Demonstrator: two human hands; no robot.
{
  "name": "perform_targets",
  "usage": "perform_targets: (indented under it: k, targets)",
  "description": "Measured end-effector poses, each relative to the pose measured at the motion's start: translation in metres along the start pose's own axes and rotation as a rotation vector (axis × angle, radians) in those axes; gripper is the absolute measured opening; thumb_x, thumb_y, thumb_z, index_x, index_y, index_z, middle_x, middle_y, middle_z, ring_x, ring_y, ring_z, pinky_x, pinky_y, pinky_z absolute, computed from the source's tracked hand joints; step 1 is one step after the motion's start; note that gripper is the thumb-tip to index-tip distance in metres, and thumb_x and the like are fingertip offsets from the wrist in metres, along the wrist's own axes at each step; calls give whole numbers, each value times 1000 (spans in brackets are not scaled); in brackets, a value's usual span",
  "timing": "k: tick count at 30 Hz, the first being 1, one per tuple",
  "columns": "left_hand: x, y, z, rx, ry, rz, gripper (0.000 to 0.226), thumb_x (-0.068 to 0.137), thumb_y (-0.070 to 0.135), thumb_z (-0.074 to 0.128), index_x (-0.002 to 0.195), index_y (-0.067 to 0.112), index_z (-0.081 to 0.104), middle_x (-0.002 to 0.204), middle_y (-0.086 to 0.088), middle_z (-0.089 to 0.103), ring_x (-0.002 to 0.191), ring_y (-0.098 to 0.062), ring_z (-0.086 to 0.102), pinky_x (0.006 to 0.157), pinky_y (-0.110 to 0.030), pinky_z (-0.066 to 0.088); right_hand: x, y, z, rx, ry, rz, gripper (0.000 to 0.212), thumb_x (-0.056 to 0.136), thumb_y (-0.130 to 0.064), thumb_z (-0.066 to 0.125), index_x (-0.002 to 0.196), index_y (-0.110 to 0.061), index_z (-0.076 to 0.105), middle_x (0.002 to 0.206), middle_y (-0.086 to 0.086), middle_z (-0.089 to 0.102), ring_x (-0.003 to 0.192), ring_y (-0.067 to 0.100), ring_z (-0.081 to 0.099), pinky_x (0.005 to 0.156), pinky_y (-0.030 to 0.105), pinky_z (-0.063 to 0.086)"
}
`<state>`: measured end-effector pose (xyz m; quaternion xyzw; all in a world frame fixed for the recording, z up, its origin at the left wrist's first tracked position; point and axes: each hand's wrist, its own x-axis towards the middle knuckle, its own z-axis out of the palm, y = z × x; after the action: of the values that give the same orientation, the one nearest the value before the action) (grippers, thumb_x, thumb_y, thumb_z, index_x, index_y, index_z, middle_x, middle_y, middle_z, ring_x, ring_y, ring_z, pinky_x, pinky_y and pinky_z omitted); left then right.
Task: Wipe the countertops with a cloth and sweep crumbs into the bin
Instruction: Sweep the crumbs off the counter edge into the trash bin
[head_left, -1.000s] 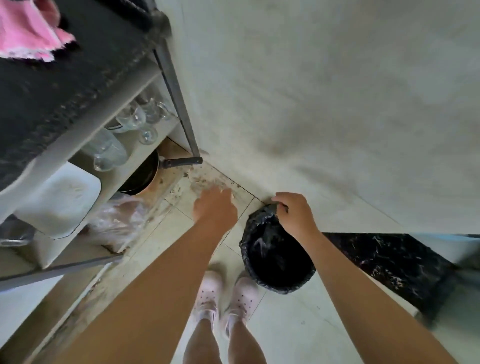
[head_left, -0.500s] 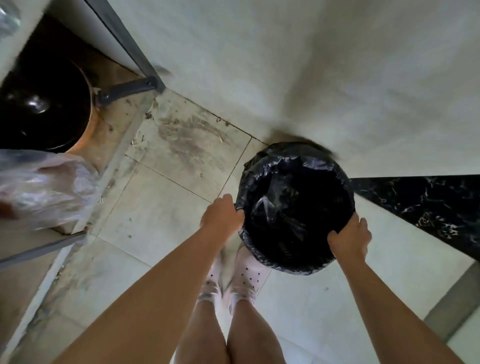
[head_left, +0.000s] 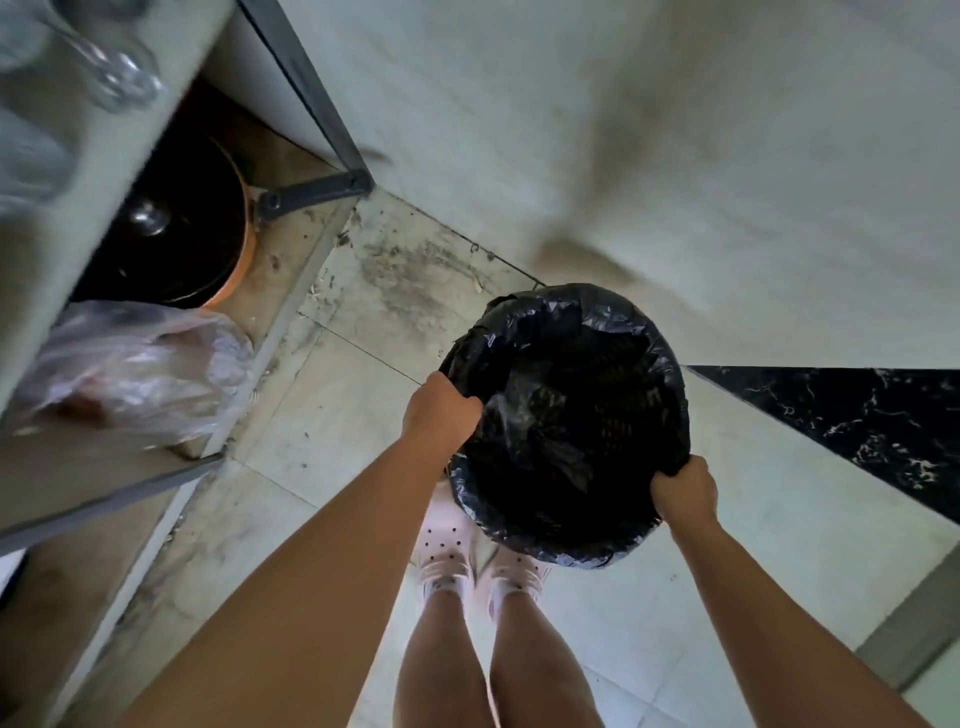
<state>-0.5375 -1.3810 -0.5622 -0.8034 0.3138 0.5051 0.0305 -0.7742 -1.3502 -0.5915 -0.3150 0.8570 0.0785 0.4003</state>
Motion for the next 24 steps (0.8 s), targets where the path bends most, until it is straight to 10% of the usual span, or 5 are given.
perform_targets:
  k: [10, 15, 17, 24]
  targets:
    - [-97, -85, -179, -409, 211, -173, 51, 75, 25, 63, 119, 2, 52, 115, -22, 58, 104, -36, 56, 92, -43, 46, -149, -142, -15, -43, -98, -472, 21, 84, 0, 47, 105, 3, 48, 88, 12, 51, 77, 25, 49, 61, 28, 33]
    - [-156, -141, -236, -613, 231, -273, 13, 74, 4, 64, 82, -1, 56, 74, -16, 56, 67, -27, 54, 56, -30, 43, -224, -202, -29, -254, -181, -718, 18, 90, -15, 48, 76, -5, 43, 65, 4, 44, 67, 23, 46, 48, 28, 29]
    - [-173, -160, -252, -742, 199, -295, 24, 59, 2, 65, 80, -3, 56, 78, -21, 59, 73, -31, 59, 68, -40, 51, -254, -223, -38, -398, -248, -756, 30, 93, -23, 45, 69, -6, 38, 62, 3, 40, 66, 23, 44, 55, 33, 38]
    - [-213, -208, -303, -958, 98, -345, 12, 77, -11, 50, 72, 0, 48, 83, -17, 51, 77, -30, 55, 69, -33, 51, -353, -300, -59, -708, -459, -841, 41, 93, -31, 46, 126, -6, 46, 131, 10, 46, 117, 27, 48, 99, 39, 41]
